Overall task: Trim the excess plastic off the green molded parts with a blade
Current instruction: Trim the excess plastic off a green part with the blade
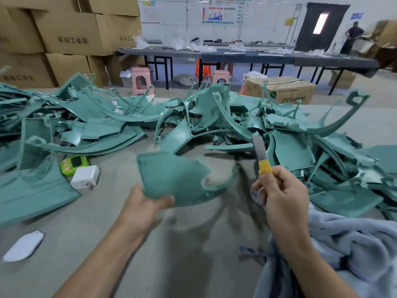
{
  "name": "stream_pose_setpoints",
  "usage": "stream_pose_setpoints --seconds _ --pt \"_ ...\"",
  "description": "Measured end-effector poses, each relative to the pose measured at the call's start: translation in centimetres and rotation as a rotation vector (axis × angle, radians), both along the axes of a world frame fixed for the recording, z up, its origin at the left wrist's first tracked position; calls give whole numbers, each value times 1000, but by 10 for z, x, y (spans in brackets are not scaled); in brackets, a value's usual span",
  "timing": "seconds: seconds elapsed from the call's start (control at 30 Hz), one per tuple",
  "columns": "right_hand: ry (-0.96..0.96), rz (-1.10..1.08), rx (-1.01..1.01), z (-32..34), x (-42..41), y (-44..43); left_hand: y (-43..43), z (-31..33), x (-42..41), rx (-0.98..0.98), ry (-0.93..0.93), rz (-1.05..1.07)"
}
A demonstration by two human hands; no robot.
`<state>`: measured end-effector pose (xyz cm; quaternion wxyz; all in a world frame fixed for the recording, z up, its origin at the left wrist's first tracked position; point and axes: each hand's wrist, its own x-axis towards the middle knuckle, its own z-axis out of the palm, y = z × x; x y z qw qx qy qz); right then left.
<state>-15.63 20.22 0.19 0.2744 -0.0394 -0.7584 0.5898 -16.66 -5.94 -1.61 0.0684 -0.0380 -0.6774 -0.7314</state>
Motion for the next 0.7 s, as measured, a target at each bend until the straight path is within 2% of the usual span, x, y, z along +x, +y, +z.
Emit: stream_pose_setpoints --seconds 0.07,0.1,0.13,0.3,0.5,0.7 --pt "27 48 101 2 7 -8 7 -6 -1 -430 92 31" --pt "32 80 157 1 10 -13 9 -9 -1 -555 106 43" --pt "30 111 207 0 14 -18 12 -11 2 -596 96 58" --pt "3 209 288 3 26 -38 16 -13 2 -545 35 28" --pt "101 168 433 13 49 -60 21 -16 4 -559 -3 117" --pt "213 107 615 20 57 -70 20 -15 3 -573 -3 89"
